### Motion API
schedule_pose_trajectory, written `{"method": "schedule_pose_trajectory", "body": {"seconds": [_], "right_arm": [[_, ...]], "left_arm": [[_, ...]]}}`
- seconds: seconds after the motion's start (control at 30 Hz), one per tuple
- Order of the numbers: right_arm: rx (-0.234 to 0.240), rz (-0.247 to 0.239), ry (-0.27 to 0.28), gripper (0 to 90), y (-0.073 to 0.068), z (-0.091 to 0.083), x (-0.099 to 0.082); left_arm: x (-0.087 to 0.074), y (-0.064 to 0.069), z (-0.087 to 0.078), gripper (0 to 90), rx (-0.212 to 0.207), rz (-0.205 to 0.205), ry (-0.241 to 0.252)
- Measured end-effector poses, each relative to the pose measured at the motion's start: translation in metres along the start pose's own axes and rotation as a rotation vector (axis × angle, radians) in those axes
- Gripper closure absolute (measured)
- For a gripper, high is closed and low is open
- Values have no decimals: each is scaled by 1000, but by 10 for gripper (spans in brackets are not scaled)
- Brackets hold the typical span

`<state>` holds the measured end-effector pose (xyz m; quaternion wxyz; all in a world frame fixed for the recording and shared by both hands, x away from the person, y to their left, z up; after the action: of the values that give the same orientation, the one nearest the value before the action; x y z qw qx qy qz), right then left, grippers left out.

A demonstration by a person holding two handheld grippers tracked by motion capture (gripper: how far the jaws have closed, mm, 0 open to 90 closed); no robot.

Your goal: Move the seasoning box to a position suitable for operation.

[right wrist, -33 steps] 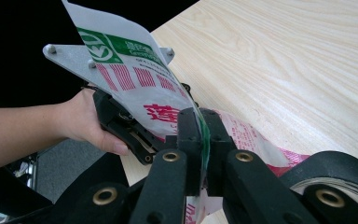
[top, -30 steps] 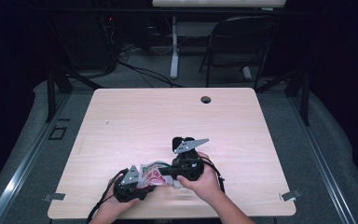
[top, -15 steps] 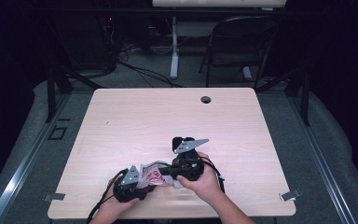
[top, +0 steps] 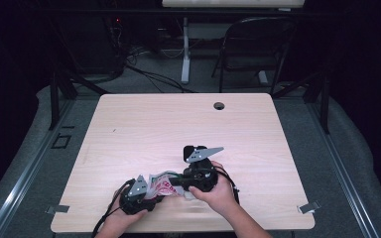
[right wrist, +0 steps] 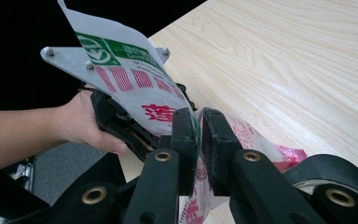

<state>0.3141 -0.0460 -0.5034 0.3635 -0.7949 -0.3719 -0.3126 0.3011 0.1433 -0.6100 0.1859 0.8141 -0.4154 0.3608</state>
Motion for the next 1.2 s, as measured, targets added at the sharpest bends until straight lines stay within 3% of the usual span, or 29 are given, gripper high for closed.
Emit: {"method": "schedule_pose_trajectory", "body": {"seconds": [0.27,0.33,0.6,0.97,1.2], "right_arm": [[-10,-8,14,753,-2,-2,2],[-28,-28,13,676,-4,-3,4],[-30,-30,48,550,-5,-7,7],[-50,-7,145,546,1,-27,12],[-62,7,167,559,4,-35,13]], "left_arm": [[2,-2,-3,548,13,1,8],[3,-3,-6,550,19,-10,23],[5,-11,-13,554,44,-22,43],[10,-19,-21,556,49,-46,88],[12,-22,-22,558,51,-42,91]]}}
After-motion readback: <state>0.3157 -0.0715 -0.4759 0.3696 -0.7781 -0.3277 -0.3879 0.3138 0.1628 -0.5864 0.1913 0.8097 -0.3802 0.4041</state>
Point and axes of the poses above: each handheld gripper's, and its own axes: z roughly forward along the jaws, x roughly out of its top, y roughly to its right, the point moved 4 cm from there along z, roughly forward along the jaws
